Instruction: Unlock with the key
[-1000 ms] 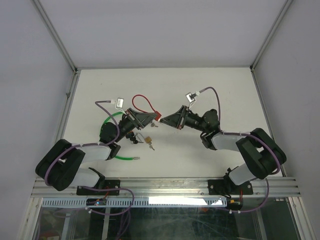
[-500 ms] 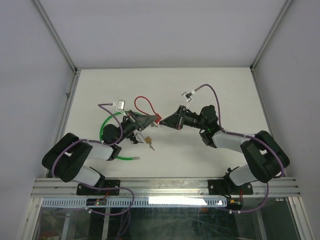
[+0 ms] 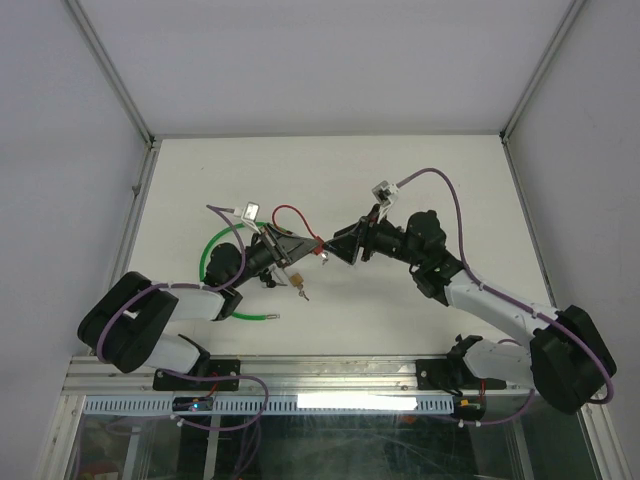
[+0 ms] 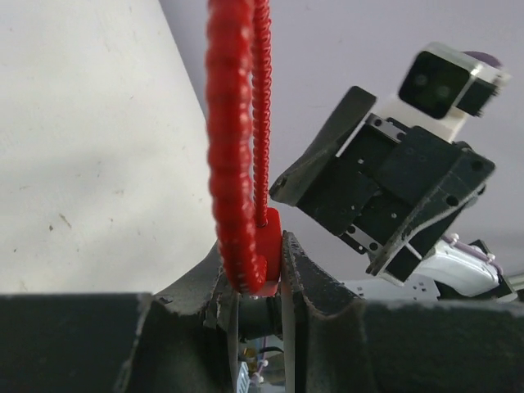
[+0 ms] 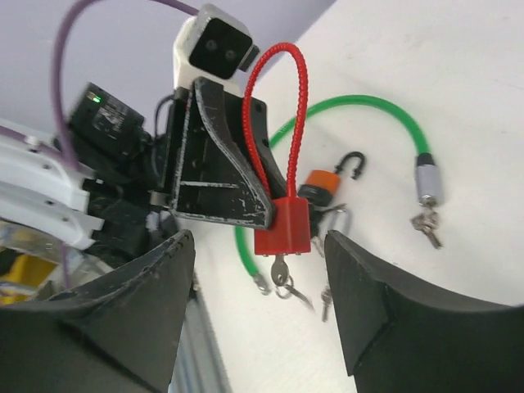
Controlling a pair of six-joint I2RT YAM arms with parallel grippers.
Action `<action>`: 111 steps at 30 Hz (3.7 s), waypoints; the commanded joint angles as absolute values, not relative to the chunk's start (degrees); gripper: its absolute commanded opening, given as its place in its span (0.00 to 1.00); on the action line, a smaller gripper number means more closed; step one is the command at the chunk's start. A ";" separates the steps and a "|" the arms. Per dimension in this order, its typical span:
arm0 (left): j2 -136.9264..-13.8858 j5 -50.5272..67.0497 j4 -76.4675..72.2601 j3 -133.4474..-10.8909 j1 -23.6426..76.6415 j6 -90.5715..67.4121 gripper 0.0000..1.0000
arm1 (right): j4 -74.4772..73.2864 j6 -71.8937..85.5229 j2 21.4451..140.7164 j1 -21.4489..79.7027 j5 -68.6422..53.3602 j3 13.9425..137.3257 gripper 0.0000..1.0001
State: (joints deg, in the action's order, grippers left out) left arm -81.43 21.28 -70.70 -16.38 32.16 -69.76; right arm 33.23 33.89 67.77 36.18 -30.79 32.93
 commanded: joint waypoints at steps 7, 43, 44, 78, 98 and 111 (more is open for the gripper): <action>-72.65 19.85 -55.09 -21.17 31.44 -67.45 0.00 | 8.73 4.86 62.69 44.30 -14.25 38.30 0.63; -71.18 18.95 -53.35 -21.34 31.46 -70.41 0.00 | 24.03 2.95 69.91 53.22 -2.22 35.02 0.02; -71.26 19.23 -53.23 -21.40 31.46 -70.36 0.00 | 24.42 2.97 69.89 53.26 -2.20 34.99 0.00; -70.18 30.71 -61.91 -14.25 37.20 -59.79 0.00 | 37.65 23.27 72.59 43.24 -25.26 44.22 0.00; -74.44 18.24 -63.34 -17.64 29.38 -79.62 0.00 | 20.60 15.79 64.43 43.29 -19.38 36.00 0.36; -67.45 16.09 -52.49 -18.56 29.17 -81.54 0.00 | 28.60 46.99 61.58 44.07 -13.36 32.95 0.44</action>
